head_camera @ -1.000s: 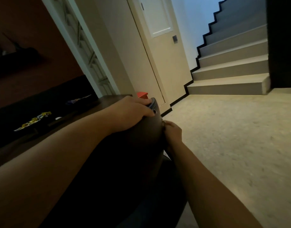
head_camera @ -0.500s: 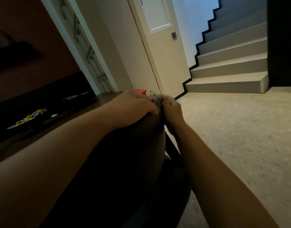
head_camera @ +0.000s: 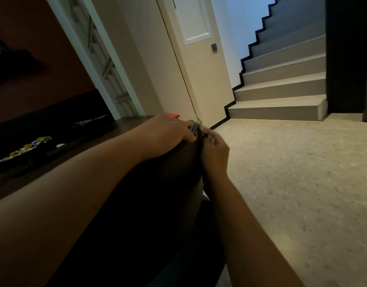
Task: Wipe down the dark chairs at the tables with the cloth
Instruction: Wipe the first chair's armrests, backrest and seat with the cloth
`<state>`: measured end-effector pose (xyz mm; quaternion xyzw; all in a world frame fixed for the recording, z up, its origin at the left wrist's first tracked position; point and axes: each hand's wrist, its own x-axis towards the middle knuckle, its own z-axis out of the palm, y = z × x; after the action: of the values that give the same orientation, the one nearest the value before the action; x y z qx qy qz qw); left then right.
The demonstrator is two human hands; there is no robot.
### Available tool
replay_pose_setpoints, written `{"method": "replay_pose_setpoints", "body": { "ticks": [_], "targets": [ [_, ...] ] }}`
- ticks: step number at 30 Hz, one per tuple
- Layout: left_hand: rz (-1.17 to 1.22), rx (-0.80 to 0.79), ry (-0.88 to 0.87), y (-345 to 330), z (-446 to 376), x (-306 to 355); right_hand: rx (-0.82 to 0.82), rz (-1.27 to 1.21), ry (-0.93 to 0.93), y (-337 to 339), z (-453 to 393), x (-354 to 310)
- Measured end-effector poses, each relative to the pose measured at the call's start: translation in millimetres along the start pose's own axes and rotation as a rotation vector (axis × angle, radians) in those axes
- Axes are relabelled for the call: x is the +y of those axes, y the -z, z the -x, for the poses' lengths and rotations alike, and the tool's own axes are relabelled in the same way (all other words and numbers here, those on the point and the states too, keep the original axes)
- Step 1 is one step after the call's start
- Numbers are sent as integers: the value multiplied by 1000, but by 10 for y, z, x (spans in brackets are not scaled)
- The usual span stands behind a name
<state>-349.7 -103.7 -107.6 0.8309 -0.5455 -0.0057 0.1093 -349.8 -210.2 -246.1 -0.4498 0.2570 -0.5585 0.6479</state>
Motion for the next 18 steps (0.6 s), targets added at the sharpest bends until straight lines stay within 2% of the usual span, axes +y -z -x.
{"method": "replay_pose_setpoints", "body": {
  "ticks": [2,4,6,8,11,13,15,18],
  "targets": [
    [-212,-56,-8,25,2,33,43,59,-190,81,82,240],
    [-453,-94,-64,47,12,71,18,99,-356,153,91,361],
    [-593,-115,-108,75,-4,81,9,84,-433,173,81,286],
    [-661,-122,-140,77,-15,75,13,76,-299,132,76,101],
    [-706,-108,-186,58,-39,28,-23,11,73,30,204,-221],
    [-687,-94,-198,49,-52,16,-15,-22,183,0,290,-296],
    [-644,-89,-168,29,-65,13,27,1,140,19,311,-190],
    [-590,-100,-138,32,-66,12,93,94,-177,120,320,185]
  ]
}}
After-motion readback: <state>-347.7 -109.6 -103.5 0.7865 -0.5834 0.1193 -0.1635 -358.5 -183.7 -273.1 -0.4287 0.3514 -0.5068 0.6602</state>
